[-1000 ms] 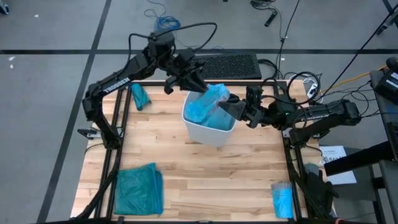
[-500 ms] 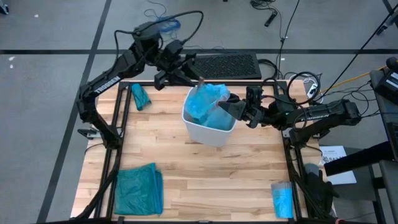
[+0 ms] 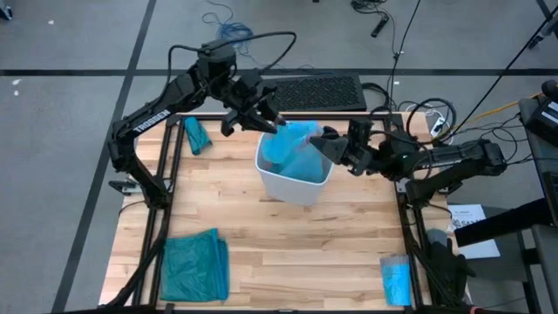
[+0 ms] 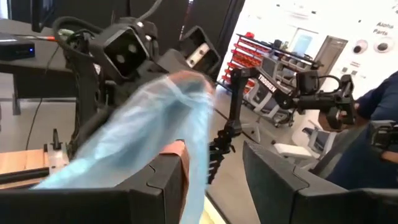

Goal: Place trash/remove bag and relplace
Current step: Remove the blue trash bag from the white trash bin

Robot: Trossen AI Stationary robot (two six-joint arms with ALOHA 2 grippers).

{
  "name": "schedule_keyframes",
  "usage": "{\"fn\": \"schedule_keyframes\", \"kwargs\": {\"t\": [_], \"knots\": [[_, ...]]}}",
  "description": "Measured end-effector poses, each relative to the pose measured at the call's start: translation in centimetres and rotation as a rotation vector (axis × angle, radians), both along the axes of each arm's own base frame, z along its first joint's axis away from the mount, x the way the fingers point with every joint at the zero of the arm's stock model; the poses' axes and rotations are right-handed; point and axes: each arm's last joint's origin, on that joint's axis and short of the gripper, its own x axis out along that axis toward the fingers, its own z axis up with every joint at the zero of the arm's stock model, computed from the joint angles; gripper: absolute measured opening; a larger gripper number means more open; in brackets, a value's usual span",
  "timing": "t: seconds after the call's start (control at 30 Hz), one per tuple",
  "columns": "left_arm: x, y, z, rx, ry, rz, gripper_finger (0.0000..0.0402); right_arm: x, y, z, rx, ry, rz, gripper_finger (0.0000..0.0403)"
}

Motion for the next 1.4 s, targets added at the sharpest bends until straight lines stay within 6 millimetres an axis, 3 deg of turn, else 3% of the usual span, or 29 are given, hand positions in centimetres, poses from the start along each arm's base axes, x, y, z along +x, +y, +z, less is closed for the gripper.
{"fn": "schedule_keyframes", "kwargs": {"t": [0.23, 0.8, 1.2, 1.4], "knots": [[0.3, -0.5, -0.1, 0.016, -0.005, 0.003, 0.0154, 0.7, 1.2, -2.3, 0.111, 0.27, -0.001, 0.0], [0.3, -0.7, -0.4, 0.023, 0.015, -0.003, 0.0154, -0.4, 3.6, -1.9, 0.128, 0.265, -0.135, 0.0004], [0.3, -0.7, -0.5, 0.017, 0.024, -0.004, 0.0154, -0.8, 3.9, -1.2, 0.084, 0.204, -0.181, 0.0111], [0.3, -0.7, -0.5, 0.017, 0.025, -0.004, 0.0154, -0.9, 3.8, -0.9, 0.078, 0.179, -0.196, 0.0126]]}}
